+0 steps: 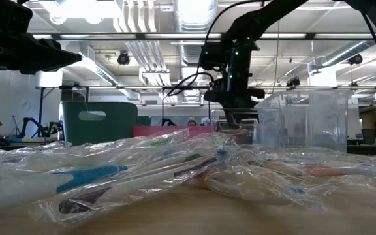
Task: Pick & Place Toothbrushes
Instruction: Adjust the blue toothbrush on the table
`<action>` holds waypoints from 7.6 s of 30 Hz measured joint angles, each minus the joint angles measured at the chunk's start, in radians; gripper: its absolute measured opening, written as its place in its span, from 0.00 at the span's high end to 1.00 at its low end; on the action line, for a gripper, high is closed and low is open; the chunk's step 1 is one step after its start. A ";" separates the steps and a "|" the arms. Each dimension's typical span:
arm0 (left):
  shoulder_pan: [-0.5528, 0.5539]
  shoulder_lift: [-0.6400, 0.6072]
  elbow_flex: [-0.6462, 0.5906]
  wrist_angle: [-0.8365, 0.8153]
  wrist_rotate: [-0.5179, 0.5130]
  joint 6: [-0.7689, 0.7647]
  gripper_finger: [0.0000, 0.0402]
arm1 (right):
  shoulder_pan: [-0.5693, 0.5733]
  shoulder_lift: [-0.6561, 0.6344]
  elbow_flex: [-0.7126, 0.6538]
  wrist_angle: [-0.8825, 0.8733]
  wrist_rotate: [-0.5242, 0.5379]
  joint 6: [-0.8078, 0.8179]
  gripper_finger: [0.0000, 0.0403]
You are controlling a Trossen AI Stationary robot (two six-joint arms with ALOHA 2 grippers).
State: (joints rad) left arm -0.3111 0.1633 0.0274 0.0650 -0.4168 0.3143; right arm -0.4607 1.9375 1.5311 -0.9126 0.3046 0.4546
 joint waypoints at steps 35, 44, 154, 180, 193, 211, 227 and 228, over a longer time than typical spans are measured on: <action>0.000 0.000 0.000 0.000 0.000 0.000 0.80 | 0.229 -0.555 0.002 -0.108 -0.017 -0.019 0.89; 0.000 0.000 0.000 0.000 0.000 0.000 0.80 | 0.368 -0.577 -0.035 -0.165 0.010 -0.012 0.97; 0.000 0.336 0.139 0.406 0.217 -0.256 0.43 | 0.677 -1.391 -0.740 -0.095 0.169 0.005 0.98; 0.002 0.966 0.674 -0.219 0.001 -0.167 0.43 | 0.676 -1.391 -0.740 -0.095 0.169 0.005 0.98; 0.002 1.155 0.809 -0.435 -0.086 0.463 0.43 | 0.676 -1.391 -0.740 -0.095 0.169 0.005 0.98; 0.078 1.409 1.118 -0.590 -0.111 0.308 0.56 | 0.676 -1.391 -0.740 -0.094 0.169 0.005 0.98; 0.243 1.604 1.303 -0.629 0.154 0.312 0.58 | 0.676 -1.391 -0.740 -0.094 0.169 0.005 0.98; 0.247 1.619 1.310 -0.636 0.161 0.316 0.59 | 0.677 -1.391 -0.740 -0.094 0.169 0.006 0.98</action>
State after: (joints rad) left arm -0.0638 1.7820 1.3379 -0.5710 -0.2556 0.6302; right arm 0.2161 0.5468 0.7910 -1.0069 0.4732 0.4602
